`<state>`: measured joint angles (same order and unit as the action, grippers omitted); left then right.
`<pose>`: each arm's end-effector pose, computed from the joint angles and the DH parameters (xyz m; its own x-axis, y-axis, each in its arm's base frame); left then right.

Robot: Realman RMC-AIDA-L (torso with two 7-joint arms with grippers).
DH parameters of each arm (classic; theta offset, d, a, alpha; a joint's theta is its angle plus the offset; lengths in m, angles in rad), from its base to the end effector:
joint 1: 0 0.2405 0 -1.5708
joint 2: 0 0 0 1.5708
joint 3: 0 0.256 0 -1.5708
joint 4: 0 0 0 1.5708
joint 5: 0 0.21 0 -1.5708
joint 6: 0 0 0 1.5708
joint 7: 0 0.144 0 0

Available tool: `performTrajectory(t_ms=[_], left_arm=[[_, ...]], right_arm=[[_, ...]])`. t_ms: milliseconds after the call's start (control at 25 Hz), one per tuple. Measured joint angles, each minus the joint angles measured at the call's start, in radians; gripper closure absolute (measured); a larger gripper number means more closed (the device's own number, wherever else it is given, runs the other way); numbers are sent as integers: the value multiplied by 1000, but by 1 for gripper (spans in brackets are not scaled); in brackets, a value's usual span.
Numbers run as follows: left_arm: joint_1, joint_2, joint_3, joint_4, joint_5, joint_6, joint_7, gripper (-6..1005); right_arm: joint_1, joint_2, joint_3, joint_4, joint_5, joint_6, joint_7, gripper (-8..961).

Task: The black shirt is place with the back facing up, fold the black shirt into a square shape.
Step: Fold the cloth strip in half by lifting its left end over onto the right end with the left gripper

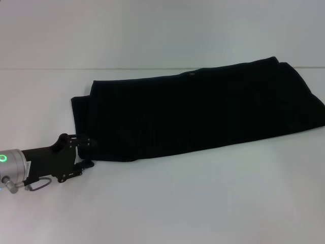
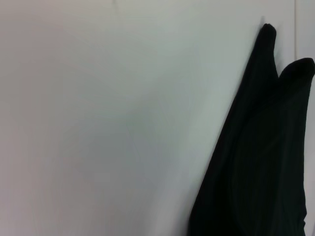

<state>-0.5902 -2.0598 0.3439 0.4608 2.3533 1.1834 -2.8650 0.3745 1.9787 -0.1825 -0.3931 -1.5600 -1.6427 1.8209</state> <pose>-0.3361 0.3458 -0.0110 -0.6248 0.6689 0.4027 0.7795 0.5052 0.3703 0.3376 0.2996 0.1124 -0.1682 -0.2668 -0.9490 -0.8547 -0.4401 0.2752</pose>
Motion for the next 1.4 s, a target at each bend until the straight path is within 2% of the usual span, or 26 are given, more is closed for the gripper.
performTrajectory(t_ms=[520, 760, 880, 1080, 1400], left_arm=[[-29, -8, 8, -44, -6, -59, 24, 420], [-48, -31, 4, -53, -22, -78, 51, 419], [-53, -39, 6, -56, -79, -76, 91, 419], [-50, -40, 9, -56, -173, -68, 155, 422], [-44, -30, 14, -79, -126, -87, 127, 455]], right_arm=[[-4, 0, 0, 1, 0, 0, 0, 99], [-1, 0, 0, 1, 0, -1, 0, 99], [-1, 0, 0, 0, 0, -2, 0, 99], [-1, 0, 2, 0, 0, -2, 0, 99], [1, -2, 13, 0, 0, -3, 0, 98]])
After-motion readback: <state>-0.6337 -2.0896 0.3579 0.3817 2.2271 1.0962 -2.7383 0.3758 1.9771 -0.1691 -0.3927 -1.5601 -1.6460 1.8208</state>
